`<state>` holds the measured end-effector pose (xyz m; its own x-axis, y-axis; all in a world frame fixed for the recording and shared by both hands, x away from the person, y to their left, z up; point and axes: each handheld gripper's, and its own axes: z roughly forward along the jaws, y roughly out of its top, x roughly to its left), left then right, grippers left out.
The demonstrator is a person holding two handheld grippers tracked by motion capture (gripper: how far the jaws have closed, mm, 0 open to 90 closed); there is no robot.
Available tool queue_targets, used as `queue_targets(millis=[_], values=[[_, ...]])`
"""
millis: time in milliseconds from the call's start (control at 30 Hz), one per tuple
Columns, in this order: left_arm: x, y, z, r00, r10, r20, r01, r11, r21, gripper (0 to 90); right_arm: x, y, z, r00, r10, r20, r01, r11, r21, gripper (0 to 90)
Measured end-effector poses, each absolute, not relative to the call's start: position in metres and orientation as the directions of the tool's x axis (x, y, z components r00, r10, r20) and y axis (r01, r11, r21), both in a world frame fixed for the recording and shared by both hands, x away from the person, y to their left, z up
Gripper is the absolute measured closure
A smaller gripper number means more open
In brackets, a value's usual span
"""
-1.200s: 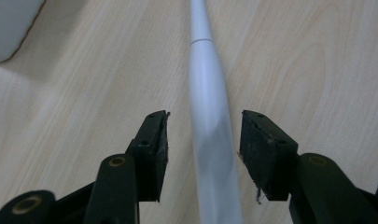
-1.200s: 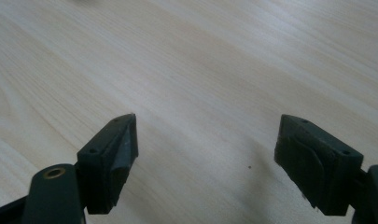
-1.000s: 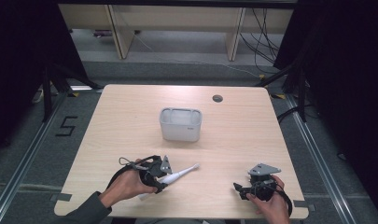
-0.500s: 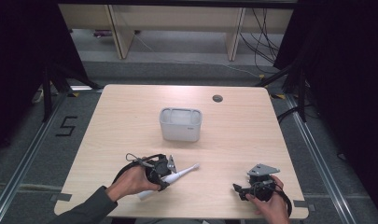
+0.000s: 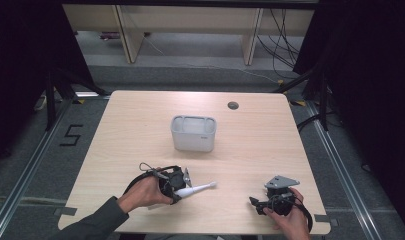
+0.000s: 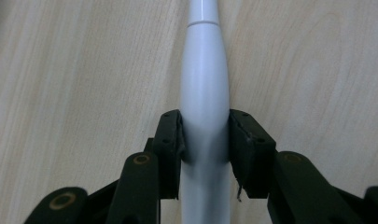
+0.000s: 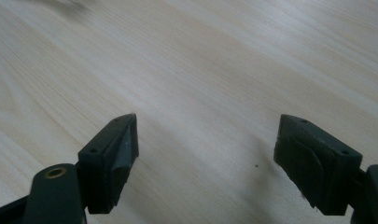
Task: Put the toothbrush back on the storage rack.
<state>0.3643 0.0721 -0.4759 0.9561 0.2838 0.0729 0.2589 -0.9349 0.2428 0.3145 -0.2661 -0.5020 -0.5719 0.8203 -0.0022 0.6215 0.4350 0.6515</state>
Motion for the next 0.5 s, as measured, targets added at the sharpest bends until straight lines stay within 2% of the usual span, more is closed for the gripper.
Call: queue_targets(millis=[167, 500], values=[[0.3666, 0.0681, -0.4754, 0.958, 0.279, 0.065, 0.261, -0.944, 0.201, 65.1, 0.3156, -0.2672, -0.5017, -0.587, 0.810, -0.013, 0.613, 0.454, 0.647, 22.4], [0.3684, 0.0636, -0.4774, 0.962, 0.264, 0.063, 0.250, -0.953, 0.171, 65.7, 0.3149, -0.2663, -0.5013, -0.581, 0.814, -0.002, 0.624, 0.447, 0.641, 22.5]])
